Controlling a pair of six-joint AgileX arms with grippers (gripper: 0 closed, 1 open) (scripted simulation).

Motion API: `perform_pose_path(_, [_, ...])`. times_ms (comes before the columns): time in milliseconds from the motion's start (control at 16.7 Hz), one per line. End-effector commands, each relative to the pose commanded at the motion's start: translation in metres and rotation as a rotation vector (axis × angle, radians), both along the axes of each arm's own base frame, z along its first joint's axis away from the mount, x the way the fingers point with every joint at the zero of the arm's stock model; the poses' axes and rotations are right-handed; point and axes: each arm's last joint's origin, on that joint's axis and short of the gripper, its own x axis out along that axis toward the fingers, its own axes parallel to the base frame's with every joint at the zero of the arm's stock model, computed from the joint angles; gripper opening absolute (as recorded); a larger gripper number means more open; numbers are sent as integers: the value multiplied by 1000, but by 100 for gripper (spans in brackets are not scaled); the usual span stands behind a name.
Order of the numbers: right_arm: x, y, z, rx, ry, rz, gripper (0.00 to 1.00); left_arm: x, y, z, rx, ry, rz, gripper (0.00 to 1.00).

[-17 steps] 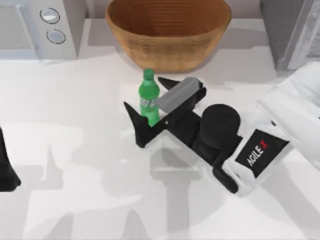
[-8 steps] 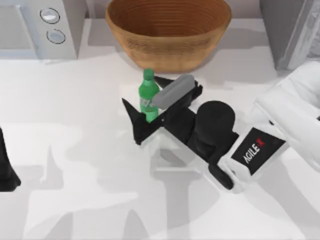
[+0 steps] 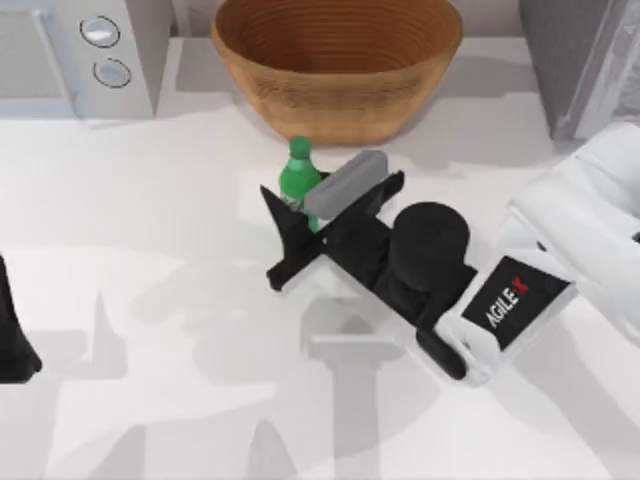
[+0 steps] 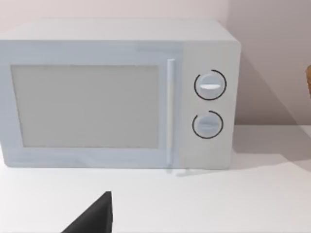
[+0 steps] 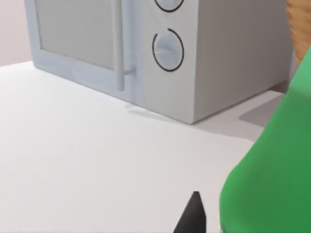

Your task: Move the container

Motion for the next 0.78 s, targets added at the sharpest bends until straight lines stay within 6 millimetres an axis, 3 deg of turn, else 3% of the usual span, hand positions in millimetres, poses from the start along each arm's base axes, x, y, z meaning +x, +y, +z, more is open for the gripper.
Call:
perform_pose_path(120, [0,0,0,0,0,0,2,0,0,0,0,0,0,100])
perform_pose_path(180, [0,0,0,0,0,0,0,0,0,0,0,0,0,100])
perform_pose_path(780, [3,-5,1,4,-2,-1,0,0,0,0,0,0,0,100])
